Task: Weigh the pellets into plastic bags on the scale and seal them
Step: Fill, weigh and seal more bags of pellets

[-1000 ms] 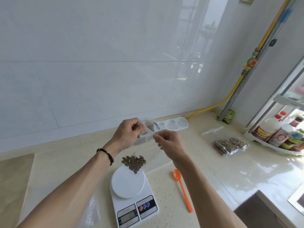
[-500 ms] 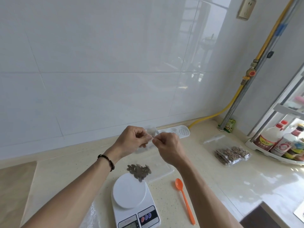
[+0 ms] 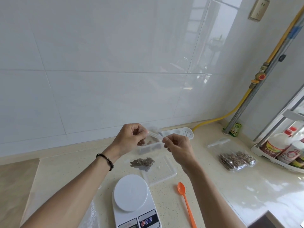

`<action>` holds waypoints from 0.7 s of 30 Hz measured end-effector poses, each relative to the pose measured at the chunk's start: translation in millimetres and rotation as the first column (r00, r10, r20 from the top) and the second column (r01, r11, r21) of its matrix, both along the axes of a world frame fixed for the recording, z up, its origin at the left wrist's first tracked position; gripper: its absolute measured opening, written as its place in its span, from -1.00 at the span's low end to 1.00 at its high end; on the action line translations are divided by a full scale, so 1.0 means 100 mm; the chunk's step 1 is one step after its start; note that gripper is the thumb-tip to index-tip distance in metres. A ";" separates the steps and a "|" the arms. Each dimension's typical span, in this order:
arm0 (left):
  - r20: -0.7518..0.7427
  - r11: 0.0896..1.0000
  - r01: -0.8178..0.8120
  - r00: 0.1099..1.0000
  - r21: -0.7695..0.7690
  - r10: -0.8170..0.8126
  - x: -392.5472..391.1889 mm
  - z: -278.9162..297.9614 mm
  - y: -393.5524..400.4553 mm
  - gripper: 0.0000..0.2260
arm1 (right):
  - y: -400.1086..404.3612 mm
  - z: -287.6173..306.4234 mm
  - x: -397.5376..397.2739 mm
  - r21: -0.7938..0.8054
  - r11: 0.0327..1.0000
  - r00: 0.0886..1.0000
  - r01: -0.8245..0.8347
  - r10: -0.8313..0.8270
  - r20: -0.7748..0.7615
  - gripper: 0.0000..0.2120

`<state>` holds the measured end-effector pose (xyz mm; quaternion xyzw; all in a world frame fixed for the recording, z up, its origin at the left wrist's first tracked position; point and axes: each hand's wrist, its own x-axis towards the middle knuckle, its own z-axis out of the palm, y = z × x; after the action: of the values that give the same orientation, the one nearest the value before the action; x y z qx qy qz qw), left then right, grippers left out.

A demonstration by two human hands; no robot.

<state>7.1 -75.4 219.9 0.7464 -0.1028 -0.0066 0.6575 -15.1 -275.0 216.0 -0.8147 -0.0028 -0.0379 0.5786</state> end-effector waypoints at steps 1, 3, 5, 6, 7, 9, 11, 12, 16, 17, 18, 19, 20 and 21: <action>-0.019 1.000 0.022 1.000 0.003 -0.022 0.01 0.00 -0.01 -0.88 | -0.01 -0.01 0.03 -0.045 0.999 1.000 0.018 -0.018 0.019 -0.80; -0.021 0.998 0.053 0.998 0.036 -0.052 0.03 0.00 -0.05 -0.88 | -0.01 -0.02 0.06 -0.104 0.994 0.998 0.045 -0.040 0.045 -0.80; 0.015 0.997 0.022 1.000 0.073 -0.023 0.06 -0.03 -0.11 -0.87 | -0.03 -0.04 0.08 -0.072 0.996 0.998 0.047 -0.043 0.049 -0.79; 0.030 0.997 -0.008 1.000 0.080 0.006 0.08 -0.04 -0.14 -0.86 | -0.05 -0.04 0.09 -0.013 0.999 0.999 0.034 -0.034 0.042 -0.79; 0.033 0.997 -0.035 0.999 0.074 0.033 0.10 -0.05 -0.17 -0.85 | -0.07 -0.04 0.09 0.042 0.999 0.999 0.015 -0.016 0.033 -0.79; 0.015 0.997 -0.065 0.998 0.031 0.065 0.14 -0.08 -0.27 -0.84 | -0.16 -0.06 0.10 0.105 0.994 1.000 -0.031 0.031 0.004 -0.84; -0.005 0.997 -0.066 0.998 -0.026 0.066 0.18 -0.08 -0.39 -0.84 | -0.29 -0.14 0.11 0.109 0.991 0.996 -0.072 0.076 -0.039 -0.85; -0.010 0.997 -0.060 0.998 -0.054 0.060 0.21 -0.08 -0.47 -0.84 | -0.37 -0.19 0.13 0.099 0.991 0.994 -0.084 0.091 -0.062 -0.83; -0.046 0.987 -0.060 0.998 -0.150 0.054 0.39 -0.09 -0.87 -0.86 | -0.82 -0.43 0.20 -0.003 0.995 0.976 -0.104 0.101 -0.191 -0.85; -0.062 0.983 -0.069 0.996 -0.167 0.060 0.44 -0.12 -0.99 -0.87 | -0.96 -0.48 0.21 -0.017 0.993 0.968 -0.119 0.113 -0.224 -0.86; -0.081 0.980 -0.086 0.994 -0.181 0.073 0.51 -0.15 -1.12 -0.88 | -1.10 -0.54 0.23 -0.017 0.992 0.961 -0.126 0.118 -0.251 -0.86; -0.100 0.975 -0.113 0.990 -0.192 0.095 0.58 -0.20 -1.26 -0.88 | -1.25 -0.59 0.25 -0.013 0.993 0.957 -0.118 0.111 -0.269 -0.86; -0.114 0.971 -0.147 0.985 -0.191 0.127 0.65 -0.25 -1.42 -0.89 | -1.42 -0.66 0.28 -0.010 0.996 0.956 -0.093 0.087 -0.280 -0.87; -0.123 0.967 -0.184 0.979 -0.174 0.164 0.73 -0.31 -1.57 -0.89 | -1.58 -0.71 0.31 -0.006 0.998 0.957 -0.062 0.058 -0.285 -0.87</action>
<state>80.5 -232.9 189.3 0.6871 -0.0015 0.0207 0.7263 15.9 -433.2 144.5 -0.8154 0.0555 0.0973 0.5679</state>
